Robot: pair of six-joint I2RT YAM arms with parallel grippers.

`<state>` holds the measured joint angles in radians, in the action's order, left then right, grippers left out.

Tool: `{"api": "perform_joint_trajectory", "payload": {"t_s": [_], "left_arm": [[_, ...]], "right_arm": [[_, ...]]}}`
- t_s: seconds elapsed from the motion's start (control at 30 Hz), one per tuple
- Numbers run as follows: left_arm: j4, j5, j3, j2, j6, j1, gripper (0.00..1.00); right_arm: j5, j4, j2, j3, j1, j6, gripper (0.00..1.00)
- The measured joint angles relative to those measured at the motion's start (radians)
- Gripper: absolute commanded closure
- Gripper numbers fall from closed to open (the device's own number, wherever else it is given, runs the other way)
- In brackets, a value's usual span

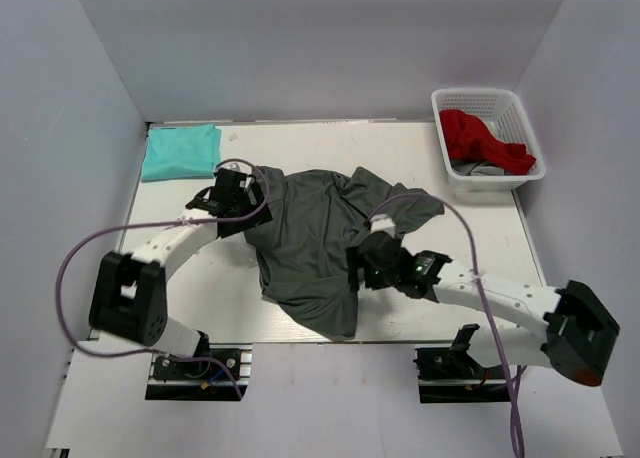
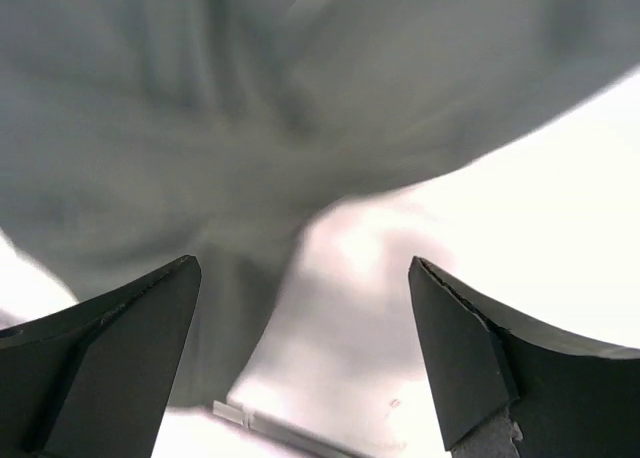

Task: Fold and stack the t-shirts
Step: Flatten out the tshirt

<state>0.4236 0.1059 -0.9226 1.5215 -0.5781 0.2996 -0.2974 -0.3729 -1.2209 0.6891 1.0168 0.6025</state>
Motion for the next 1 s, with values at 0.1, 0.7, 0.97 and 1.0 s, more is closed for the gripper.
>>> {"api": "perform_joint_trajectory", "payload": {"t_s": [0.1,0.7,0.97,1.0], "left_arm": [[-0.011,-0.052,0.0,-0.154,-0.005,0.054,0.0],[0.016,-0.177,-0.045,0.014,0.148,0.81,0.0],[0.119,-0.052,-0.154,0.147,0.171,0.985,0.01],[0.13,-0.039,-0.154,0.16,0.174,0.993,0.01]], "right_arm": [[-0.105,0.0,0.067,0.002,-0.092,0.048,0.1],[-0.159,0.096,-0.14,0.119,-0.678,0.027,0.1],[-0.097,0.129,-0.144,0.117,-0.775,0.013,0.1],[-0.086,0.138,-0.144,0.114,-0.781,0.01,0.1]]}}
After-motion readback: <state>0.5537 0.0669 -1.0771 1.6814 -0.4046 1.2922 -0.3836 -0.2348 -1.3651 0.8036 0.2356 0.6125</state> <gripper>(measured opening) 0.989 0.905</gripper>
